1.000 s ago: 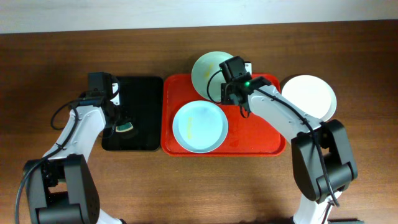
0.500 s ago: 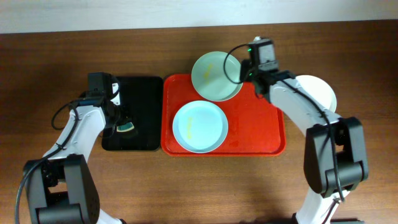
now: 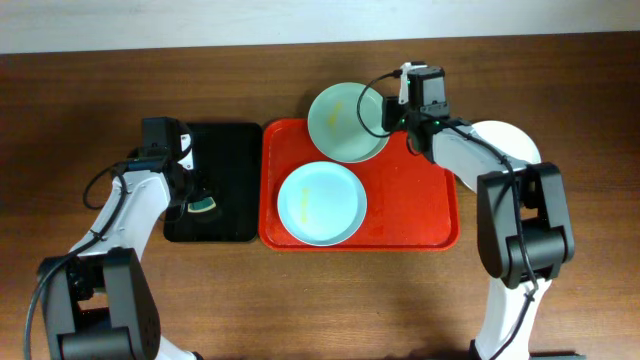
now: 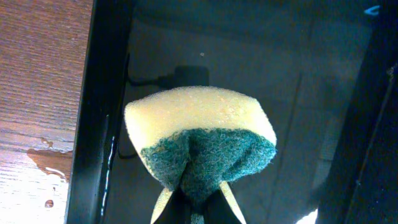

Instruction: Clean dirty plates on tray and stack at the side

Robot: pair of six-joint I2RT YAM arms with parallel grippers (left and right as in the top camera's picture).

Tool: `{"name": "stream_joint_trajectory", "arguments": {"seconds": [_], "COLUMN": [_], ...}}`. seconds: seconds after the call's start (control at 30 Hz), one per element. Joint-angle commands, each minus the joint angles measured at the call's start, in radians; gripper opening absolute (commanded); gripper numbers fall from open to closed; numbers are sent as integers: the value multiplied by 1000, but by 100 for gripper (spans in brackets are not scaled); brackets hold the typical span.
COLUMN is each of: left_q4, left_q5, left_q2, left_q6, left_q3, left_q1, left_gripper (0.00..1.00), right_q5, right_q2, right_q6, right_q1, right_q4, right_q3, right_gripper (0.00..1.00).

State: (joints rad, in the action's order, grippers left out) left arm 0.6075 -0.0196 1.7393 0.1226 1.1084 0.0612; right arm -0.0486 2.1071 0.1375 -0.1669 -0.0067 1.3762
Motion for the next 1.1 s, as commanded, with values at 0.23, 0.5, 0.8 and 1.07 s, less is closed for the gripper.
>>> {"name": "stream_joint_trajectory", "arguments": {"seconds": [0.23,0.5,0.8,1.07], "left_q4": [-6,-6,-6,-6], "left_q5": [-12,-12,-12,-11], "left_q2": [-5,-5,-5,-5], "left_q6": [-15,-15,-15,-15], "left_q3": [-11,-11,-11,-11], "left_q1": [-2,-2,-2,-2], "left_gripper": [4,5,5,5], "right_q5": [-72,2,10,117], "right_q2": [55,-32,-97,-97], "right_q6": [-10,-10,-204,-243], "right_q1": [-2,69,172,183], "right_q4": [-3,-47,-225,-290], "right_q3": [1,4,4,4], "right_gripper": [38,4,4,4]}}
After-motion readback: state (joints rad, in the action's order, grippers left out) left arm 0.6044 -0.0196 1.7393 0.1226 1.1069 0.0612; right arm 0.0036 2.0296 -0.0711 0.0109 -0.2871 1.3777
